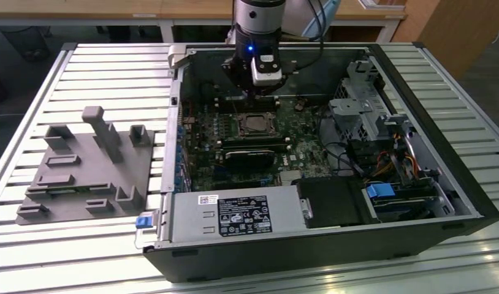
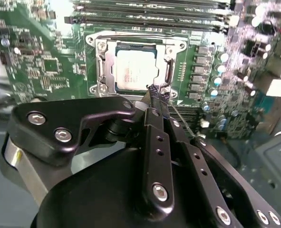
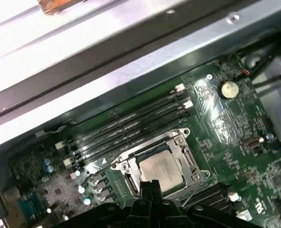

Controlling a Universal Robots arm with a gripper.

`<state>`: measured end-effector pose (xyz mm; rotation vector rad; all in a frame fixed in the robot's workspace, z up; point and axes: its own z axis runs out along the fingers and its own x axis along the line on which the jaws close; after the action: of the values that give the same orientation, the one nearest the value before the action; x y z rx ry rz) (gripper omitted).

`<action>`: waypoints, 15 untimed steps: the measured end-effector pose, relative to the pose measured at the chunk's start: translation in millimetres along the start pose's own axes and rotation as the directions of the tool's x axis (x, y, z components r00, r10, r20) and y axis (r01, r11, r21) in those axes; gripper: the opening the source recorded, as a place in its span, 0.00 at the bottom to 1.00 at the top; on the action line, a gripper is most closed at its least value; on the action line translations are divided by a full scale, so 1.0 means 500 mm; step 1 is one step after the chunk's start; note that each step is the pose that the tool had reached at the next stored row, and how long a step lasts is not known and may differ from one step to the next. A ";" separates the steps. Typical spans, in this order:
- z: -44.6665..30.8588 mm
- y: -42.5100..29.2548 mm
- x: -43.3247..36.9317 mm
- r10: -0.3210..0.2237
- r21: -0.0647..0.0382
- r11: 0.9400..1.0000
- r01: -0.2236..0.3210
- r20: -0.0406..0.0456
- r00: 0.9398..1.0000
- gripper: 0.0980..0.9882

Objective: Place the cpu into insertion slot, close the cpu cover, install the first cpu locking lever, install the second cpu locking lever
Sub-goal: 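Install the first cpu locking lever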

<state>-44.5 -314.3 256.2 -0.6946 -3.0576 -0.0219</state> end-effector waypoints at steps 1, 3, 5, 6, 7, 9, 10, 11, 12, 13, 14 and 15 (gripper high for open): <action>0.000 0.000 0.000 -0.019 0.000 1.000 0.019 0.000 1.000 0.03; 0.001 0.000 0.000 -0.055 0.000 0.998 0.055 -0.001 0.998 0.03; 0.001 0.000 0.000 -0.091 0.001 0.996 0.091 -0.001 0.996 0.03; 0.001 0.000 0.000 -0.109 0.001 0.994 0.109 -0.001 0.994 0.03; 0.001 0.000 0.000 -0.127 0.001 0.992 0.127 -0.002 0.992 0.03; 0.002 0.000 0.000 -0.164 0.001 0.986 0.164 -0.002 0.986 0.03; 0.002 0.000 0.000 -0.182 0.001 0.983 0.182 -0.002 0.983 0.03; 0.002 0.000 0.000 -0.200 0.001 0.980 0.200 -0.003 0.980 0.03; 0.002 0.000 0.000 -0.217 0.002 0.976 0.217 -0.003 0.976 0.03; 0.003 0.000 0.000 -0.235 0.002 0.972 0.235 -0.003 0.972 0.03; 0.003 0.000 0.000 -0.252 0.002 0.968 0.252 -0.003 0.968 0.03; 0.003 0.000 0.000 -0.269 0.002 0.963 0.269 -0.004 0.963 0.03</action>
<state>-44.5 -314.3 254.7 -0.2722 -3.1218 -0.0210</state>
